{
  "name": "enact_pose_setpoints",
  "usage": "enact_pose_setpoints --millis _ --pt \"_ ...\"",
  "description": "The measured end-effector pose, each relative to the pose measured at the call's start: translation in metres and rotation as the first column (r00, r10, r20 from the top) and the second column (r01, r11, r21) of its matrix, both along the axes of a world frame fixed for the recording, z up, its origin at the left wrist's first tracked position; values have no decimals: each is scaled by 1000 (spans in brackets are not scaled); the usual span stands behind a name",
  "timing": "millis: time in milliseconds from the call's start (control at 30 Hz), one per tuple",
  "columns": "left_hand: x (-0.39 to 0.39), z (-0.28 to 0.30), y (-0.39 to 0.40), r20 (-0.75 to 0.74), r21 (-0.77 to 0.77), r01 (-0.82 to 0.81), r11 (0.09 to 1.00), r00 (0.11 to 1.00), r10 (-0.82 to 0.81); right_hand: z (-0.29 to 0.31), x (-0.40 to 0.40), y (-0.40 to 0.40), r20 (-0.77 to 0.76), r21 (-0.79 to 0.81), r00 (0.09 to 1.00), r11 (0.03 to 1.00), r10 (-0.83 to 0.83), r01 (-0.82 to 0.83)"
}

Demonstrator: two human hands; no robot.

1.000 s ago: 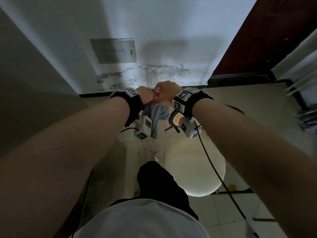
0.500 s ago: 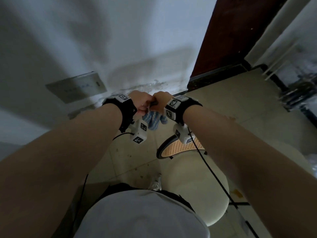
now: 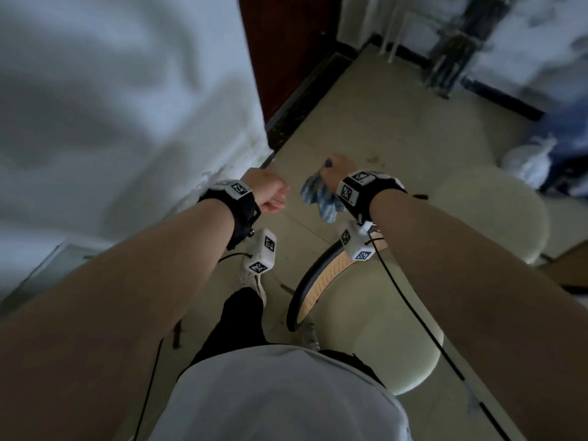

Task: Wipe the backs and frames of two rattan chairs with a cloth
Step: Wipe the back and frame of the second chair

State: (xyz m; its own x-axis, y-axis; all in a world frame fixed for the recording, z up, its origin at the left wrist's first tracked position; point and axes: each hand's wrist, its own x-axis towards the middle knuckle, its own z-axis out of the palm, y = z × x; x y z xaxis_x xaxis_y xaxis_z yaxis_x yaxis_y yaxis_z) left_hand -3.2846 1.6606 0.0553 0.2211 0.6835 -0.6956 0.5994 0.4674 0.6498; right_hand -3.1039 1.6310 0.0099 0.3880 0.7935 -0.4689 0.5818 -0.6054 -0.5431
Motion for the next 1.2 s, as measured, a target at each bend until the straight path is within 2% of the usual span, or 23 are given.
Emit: enact_pose_setpoints --millis 100,167,233,300,367,433,467,500,700,933,1067,1200 --pt "36 -24 27 -20 -65 149 987 988 -151 -12 37 -4 -4 -3 963 963 -268 268" --pt "58 -37 46 -47 -109 255 961 964 -261 -16 58 -12 51 -14 887 888 -459 460" --pt "75 -49 56 -65 -147 378 914 919 -390 -19 70 -33 106 -31 753 755 -650 655" --pt "94 -63 61 -68 -158 530 833 836 -544 -23 75 -62 126 -3 555 559 -822 829" --pt "113 -78 57 -54 -165 637 753 757 -651 -29 69 -97 136 24 386 393 -912 919" --pt "128 -89 48 -53 -148 687 712 713 -699 -35 55 -127 140 9 293 297 -946 955" --pt "142 -93 32 -58 -143 751 645 644 -763 -38 46 -150 146 -9 214 215 -966 977" --pt "148 -93 27 -72 -127 781 612 608 -791 -43 37 -156 137 -22 198 197 -971 980" --pt "181 -100 -14 -139 -77 882 465 452 -881 -75 -23 -162 -14 -85 250 251 -968 964" --pt "202 -114 -45 -253 -22 915 403 385 -888 -98 -59 -146 -288 -143 302 353 -909 925" --pt "215 -122 -45 -318 2 937 350 333 -888 -105 -71 -140 -347 -122 350 412 -870 903" --pt "244 -131 -40 -326 -65 959 278 243 -914 -112 -60 -128 -322 -82 380 425 -867 901"
